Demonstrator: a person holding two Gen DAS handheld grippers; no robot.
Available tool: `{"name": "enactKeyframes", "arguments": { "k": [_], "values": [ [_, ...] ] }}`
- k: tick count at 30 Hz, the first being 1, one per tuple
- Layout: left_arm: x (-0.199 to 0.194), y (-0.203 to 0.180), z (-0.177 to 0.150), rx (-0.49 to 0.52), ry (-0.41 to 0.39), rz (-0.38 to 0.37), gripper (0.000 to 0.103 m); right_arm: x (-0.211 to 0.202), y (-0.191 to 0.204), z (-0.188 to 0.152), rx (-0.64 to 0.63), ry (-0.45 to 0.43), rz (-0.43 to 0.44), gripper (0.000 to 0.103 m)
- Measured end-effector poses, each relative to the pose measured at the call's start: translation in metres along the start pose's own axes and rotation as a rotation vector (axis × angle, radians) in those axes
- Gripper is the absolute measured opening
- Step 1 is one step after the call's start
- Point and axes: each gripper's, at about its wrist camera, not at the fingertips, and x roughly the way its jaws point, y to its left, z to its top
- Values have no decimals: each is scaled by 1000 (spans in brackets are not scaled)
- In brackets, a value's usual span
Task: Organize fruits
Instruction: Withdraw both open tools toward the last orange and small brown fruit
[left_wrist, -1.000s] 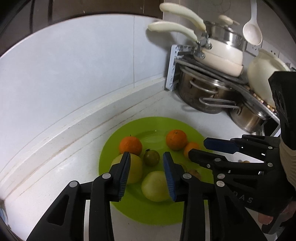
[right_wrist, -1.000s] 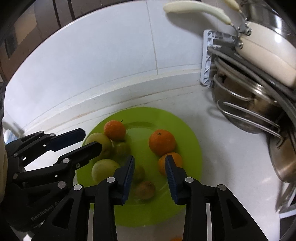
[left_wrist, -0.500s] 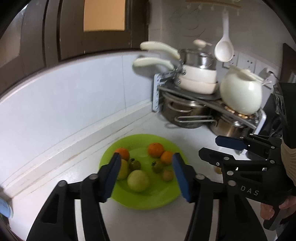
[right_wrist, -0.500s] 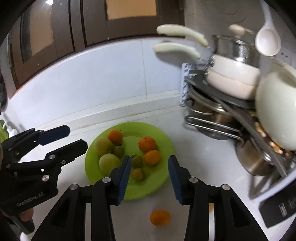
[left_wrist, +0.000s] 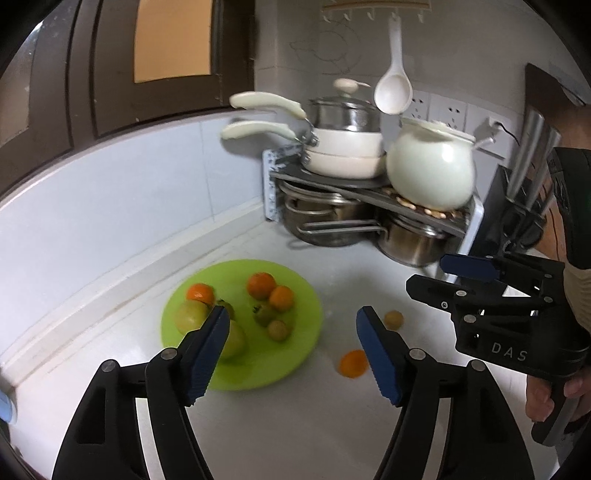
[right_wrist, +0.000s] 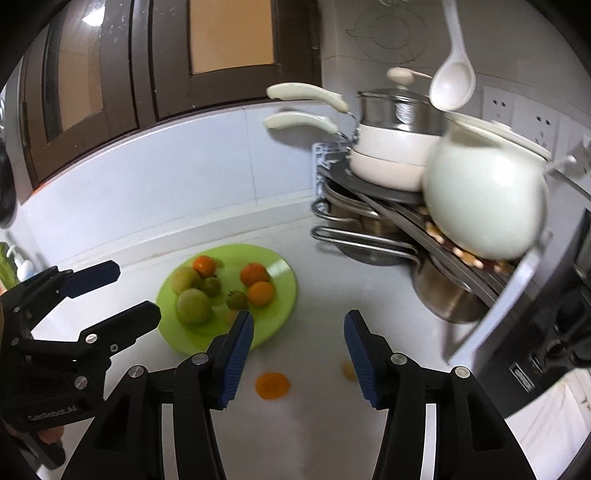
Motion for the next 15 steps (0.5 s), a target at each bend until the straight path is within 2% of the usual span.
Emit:
{"name": "enactKeyframes", "arguments": {
  "k": [15],
  "values": [
    [28, -37, -35, 86, 55, -67, 72, 14, -29, -48, 8, 103, -44, 52]
  ]
}}
